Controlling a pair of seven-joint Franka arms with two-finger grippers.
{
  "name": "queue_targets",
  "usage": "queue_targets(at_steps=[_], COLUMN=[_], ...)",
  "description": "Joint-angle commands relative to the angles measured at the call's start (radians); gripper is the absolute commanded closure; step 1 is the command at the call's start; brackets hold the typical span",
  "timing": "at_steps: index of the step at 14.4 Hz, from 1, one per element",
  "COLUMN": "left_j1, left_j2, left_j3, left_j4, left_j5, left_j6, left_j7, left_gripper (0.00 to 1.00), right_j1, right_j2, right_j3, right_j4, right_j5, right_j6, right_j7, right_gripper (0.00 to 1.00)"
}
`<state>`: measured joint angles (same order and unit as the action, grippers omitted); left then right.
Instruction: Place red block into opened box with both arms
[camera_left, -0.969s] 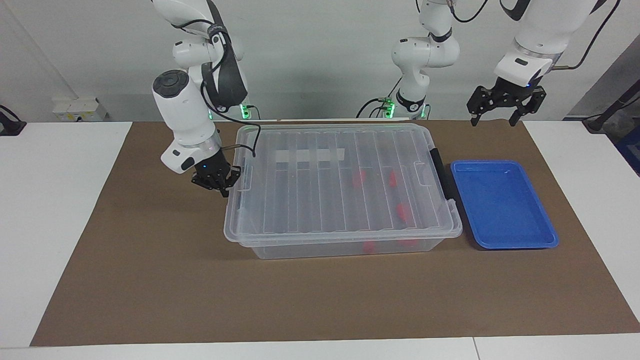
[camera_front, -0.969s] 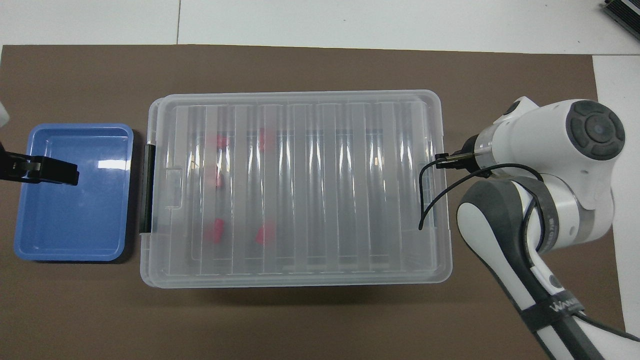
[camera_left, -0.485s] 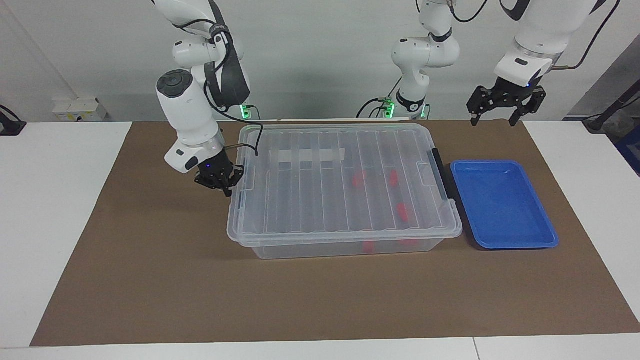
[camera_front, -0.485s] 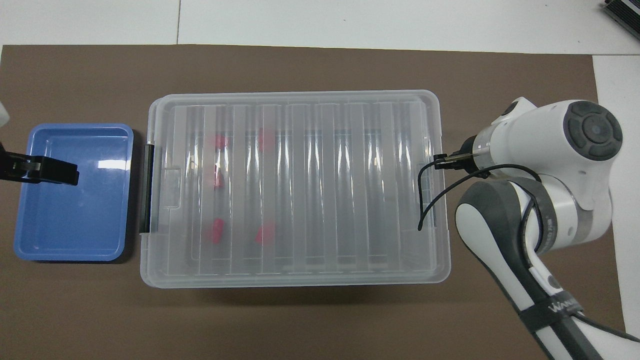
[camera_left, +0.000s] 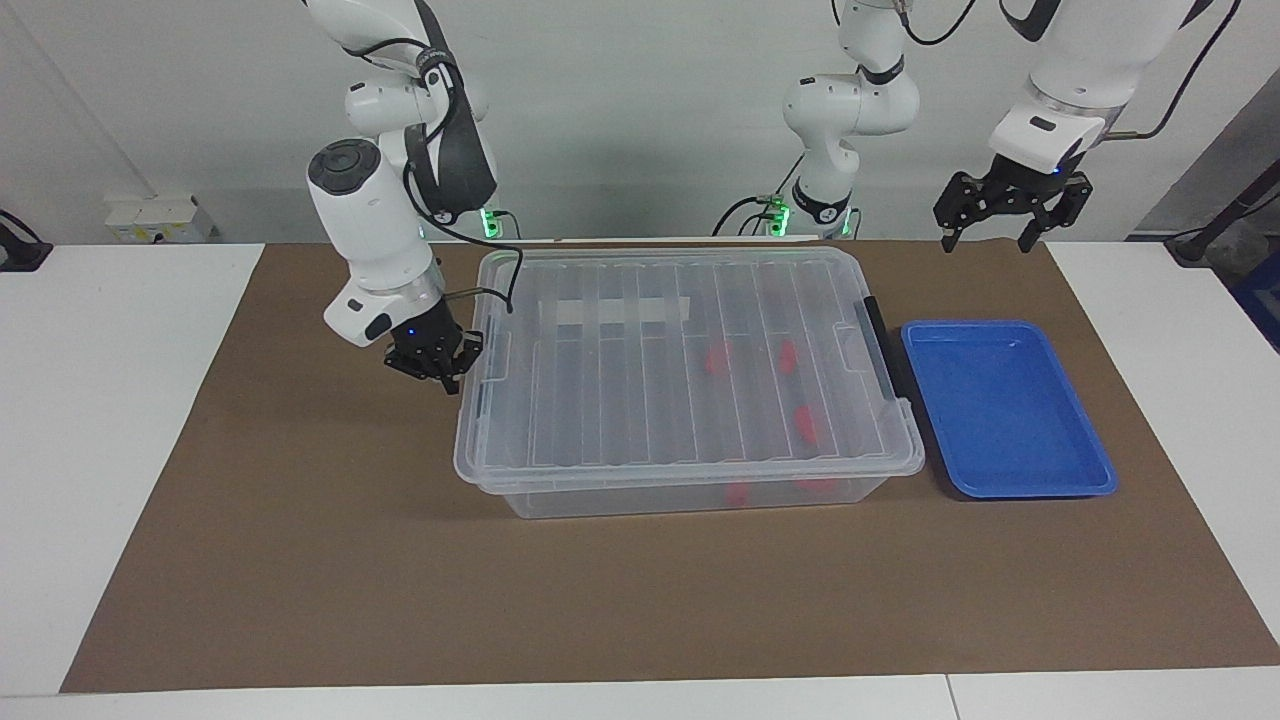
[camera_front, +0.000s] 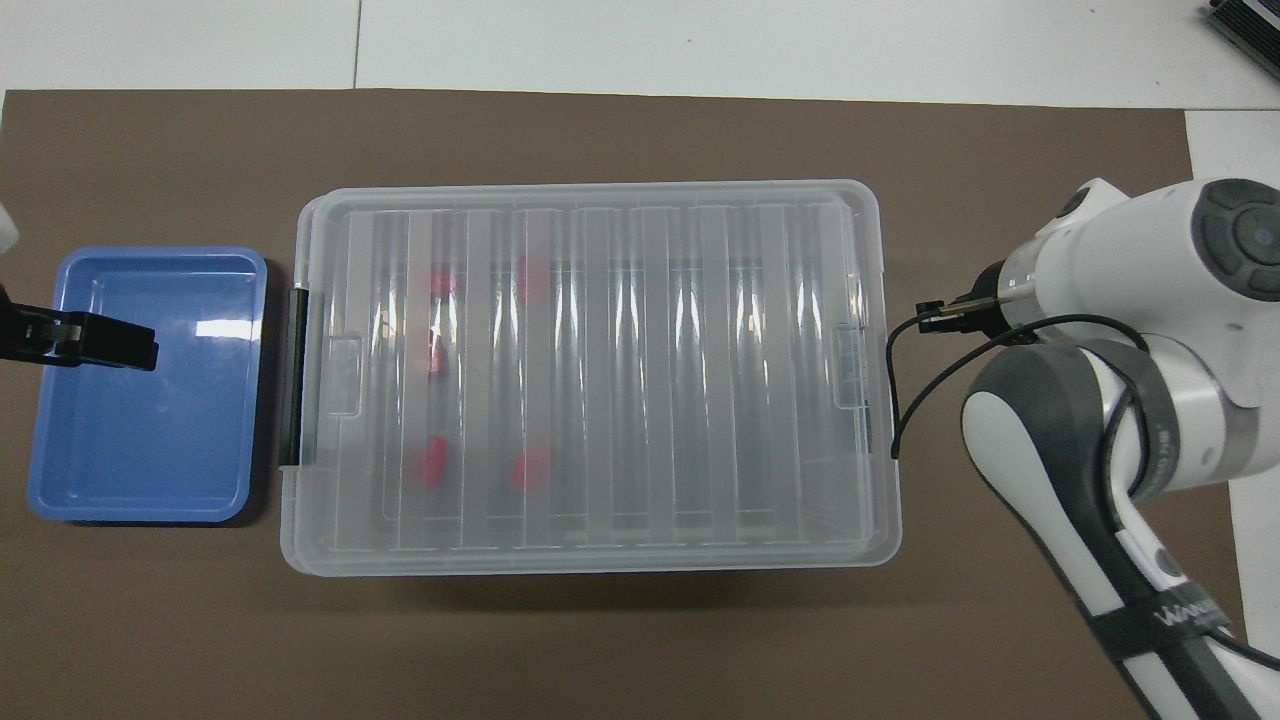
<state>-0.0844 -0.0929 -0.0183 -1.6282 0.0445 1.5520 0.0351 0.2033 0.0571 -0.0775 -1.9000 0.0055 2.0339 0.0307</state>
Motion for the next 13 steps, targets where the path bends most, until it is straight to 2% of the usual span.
queue_targets(at_steps=[1, 6, 7, 8, 9, 13], left_j1=[0.008, 0.008, 0.008, 0.008, 0.008, 0.008], left_j2=[-0.028, -0.028, -0.028, -0.028, -0.028, -0.028], left_j3=[0.000, 0.000, 0.000, -0.002, 0.000, 0.000], left_j4=[-0.033, -0.033, -0.033, -0.033, -0.033, -0.033], left_j5=[-0.014, -0.014, -0.014, -0.014, -0.014, -0.014], left_j6=[0.011, 0.011, 0.011, 0.011, 0.011, 0.011], left_j7=[0.009, 0.009, 0.009, 0.009, 0.009, 0.009], left_gripper=[0.00, 0.00, 0.00, 0.00, 0.00, 0.00], right_j1=[-0.042, -0.156, -0.172, -0.188, -0.196, -0.200], right_j2=[-0.042, -0.053, -0.053, -0.053, -0.059, -0.074], right_j3=[0.002, -0.002, -0.004, -0.002, -0.004, -0.012], right_j4=[0.050, 0.209, 0.232, 0.257, 0.275, 0.326], right_j5=[-0.021, -0.021, -0.021, -0.019, -0.016, -0.013], right_j6=[-0.116, -0.401, -0.444, -0.483, -0.518, -0.567], right_j7=[-0.012, 0.015, 0.015, 0.015, 0.017, 0.015], right_gripper=[1.00, 1.00, 0.73, 0.29, 0.00, 0.00])
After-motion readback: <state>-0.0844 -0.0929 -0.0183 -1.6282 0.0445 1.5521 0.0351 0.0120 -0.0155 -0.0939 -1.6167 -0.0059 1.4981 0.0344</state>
